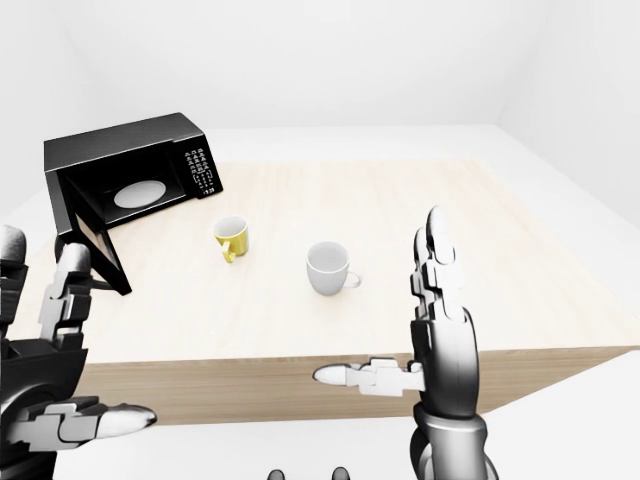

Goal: Close the microwave.

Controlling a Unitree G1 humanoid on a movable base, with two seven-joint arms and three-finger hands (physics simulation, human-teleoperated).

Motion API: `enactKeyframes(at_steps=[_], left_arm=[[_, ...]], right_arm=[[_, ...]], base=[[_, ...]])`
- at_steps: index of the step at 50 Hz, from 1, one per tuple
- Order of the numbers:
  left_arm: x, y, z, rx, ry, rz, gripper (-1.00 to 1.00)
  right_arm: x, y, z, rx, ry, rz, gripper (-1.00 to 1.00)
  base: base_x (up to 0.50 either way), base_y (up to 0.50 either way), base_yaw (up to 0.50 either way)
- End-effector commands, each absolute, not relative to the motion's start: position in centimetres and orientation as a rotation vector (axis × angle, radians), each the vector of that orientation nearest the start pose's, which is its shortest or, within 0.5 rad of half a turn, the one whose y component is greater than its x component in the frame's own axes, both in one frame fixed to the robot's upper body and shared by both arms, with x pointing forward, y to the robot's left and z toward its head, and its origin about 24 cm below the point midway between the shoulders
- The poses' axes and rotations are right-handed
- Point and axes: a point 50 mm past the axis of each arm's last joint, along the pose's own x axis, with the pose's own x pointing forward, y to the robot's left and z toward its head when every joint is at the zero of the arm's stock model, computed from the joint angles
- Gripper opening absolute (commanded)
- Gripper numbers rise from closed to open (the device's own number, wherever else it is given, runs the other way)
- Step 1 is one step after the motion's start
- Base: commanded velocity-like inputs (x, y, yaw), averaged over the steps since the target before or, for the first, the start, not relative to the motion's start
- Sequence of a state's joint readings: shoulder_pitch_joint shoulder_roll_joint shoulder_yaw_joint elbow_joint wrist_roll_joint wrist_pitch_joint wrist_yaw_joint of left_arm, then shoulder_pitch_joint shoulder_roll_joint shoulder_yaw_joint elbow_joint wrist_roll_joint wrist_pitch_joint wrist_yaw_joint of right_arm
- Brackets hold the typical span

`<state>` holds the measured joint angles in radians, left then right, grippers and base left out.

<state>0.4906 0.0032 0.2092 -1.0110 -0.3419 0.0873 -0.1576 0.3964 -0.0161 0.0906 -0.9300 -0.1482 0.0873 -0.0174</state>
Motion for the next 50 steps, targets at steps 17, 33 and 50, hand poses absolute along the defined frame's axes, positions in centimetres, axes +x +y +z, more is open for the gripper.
enactKeyframes(at_steps=[17,33,50], left_arm=[[12.3,18.7,17.9,-0.126,-0.503,-0.033,1.0],[12.5,18.4,18.2,-0.093,-0.541,-0.035,1.0],[12.7,18.4,18.4,-0.072,-0.569,-0.031,1.0]], right_arm=[[14.9,-15.1,16.1,-0.148,-0.424,-0.073,1.0],[15.1,-14.8,15.7,-0.151,-0.406,-0.057,1.0],[15.4,-14.7,15.3,-0.156,-0.392,-0.051,1.0]], base=[[0.0,0.27,0.0],[0.0,0.5,0.0],[0.0,0.5,0.0]])
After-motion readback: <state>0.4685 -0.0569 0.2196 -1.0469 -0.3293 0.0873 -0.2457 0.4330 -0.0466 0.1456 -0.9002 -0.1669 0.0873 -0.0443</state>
